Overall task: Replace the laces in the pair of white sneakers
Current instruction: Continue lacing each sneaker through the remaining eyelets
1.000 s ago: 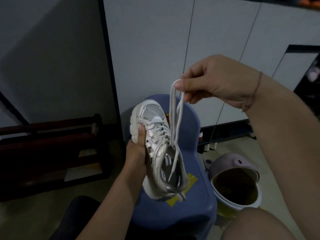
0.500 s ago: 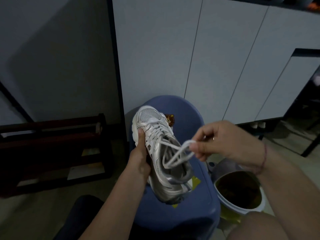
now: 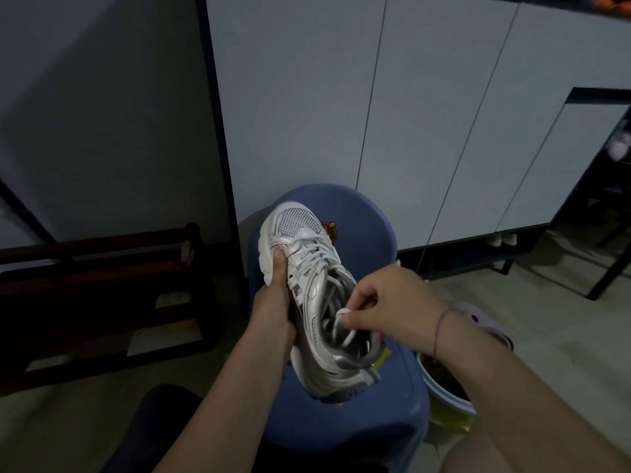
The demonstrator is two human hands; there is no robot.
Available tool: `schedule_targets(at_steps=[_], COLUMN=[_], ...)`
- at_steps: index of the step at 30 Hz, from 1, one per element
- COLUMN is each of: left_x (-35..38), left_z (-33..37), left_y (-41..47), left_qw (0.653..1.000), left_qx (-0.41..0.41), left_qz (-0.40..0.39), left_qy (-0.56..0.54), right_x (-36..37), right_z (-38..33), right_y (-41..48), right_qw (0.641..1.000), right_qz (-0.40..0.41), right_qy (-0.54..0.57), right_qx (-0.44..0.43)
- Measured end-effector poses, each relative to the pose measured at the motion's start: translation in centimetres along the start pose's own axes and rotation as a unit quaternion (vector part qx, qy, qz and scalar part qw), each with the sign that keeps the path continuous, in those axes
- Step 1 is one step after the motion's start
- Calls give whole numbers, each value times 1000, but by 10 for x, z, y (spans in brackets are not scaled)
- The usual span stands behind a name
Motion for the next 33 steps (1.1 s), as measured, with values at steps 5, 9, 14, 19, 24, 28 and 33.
schedule_targets(at_steps=[5,9,14,19,24,28,33], left_x=[-5,-3,1,13,39,69,99], left_z=[4,7,5,8,3,-10,-25], left_y=[3,1,2,-6,-16,-16,-4], left_qw=[1000,1000,1000,999,997,989,979], left_qx=[5,7,3,34,65,100,86], left_qz=[0,-11,-25,-27,-24,-62,-127], left_qy=[-7,-13,-15,-27,25,89,132], right_x=[13,11,14,-8,29,26,22], right_z=[4,-2,-1,52,68,84,127], right_y=[-4,-9,-15,-6,-3,6,18], right_qw=[996,981,979,937,828,792,771], right_qz=[-10,-40,-64,125,-1,71,152], right_qy=[87,172,174,324,559,604,610], right_qx=[-14,-76,-86,31,51,50,101])
Point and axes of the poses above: each hand's wrist, its own y-axis towards the middle knuckle, its own x-axis out of the palm, z = x × y, the point moved 7 cm from there along y, towards the middle knuckle, and after that the axes turned 6 degrees about -x, right-handed, at the moved point
